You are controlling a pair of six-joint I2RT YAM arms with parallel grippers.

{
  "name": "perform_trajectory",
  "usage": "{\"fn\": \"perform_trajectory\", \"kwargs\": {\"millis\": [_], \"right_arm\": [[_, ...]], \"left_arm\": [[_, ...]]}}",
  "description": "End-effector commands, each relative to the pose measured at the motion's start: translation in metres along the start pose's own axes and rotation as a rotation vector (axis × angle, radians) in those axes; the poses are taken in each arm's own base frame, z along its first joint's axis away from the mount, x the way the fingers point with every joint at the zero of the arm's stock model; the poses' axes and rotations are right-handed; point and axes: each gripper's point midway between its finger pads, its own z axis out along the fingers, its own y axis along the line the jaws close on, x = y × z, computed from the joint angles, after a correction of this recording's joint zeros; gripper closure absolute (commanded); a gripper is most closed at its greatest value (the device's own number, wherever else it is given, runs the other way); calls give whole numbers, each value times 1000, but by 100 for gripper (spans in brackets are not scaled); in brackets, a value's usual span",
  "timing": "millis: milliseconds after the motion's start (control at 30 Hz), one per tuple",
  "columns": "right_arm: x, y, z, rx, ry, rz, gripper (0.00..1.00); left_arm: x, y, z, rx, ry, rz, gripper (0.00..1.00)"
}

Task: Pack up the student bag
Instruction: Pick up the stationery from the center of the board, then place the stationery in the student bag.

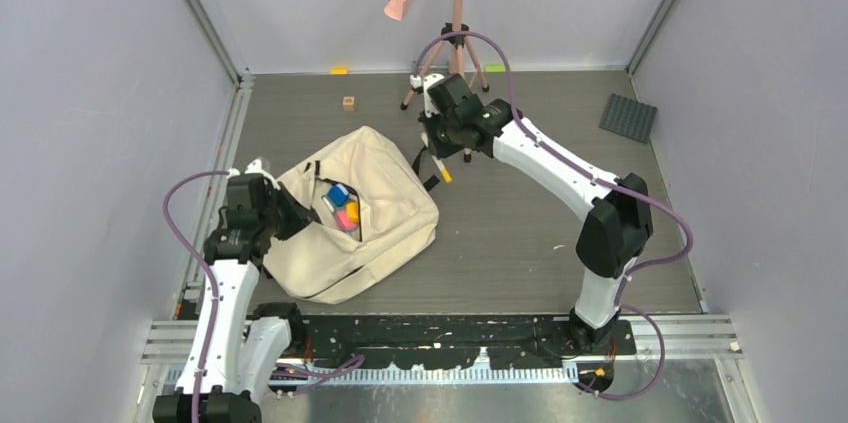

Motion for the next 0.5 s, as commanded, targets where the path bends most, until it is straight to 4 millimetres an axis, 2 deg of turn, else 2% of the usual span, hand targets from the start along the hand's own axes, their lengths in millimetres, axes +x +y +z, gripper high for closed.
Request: {"fn": "perform_trajectory", "kwargs": {"millis": [0,67,167,267,467], "right_arm": [[-36,65,-32,-139,-94,100,99],[-51,96,-30,-181,-105,110,99],[-59,144,-35,-282,-87,134,99],[-66,170,-23,-316,-74,161,99],[-55,206,0,-351,-16,219,99]], "left_arm": [[-15,-9,1,36,-56,16,100],[-16,-11,2,45,-53,17,100],[-14,-12,5,54,-40,15,100],[-15,-12,6,56,-41,15,100],[-13,-12,7,60,-38,13,100]]}}
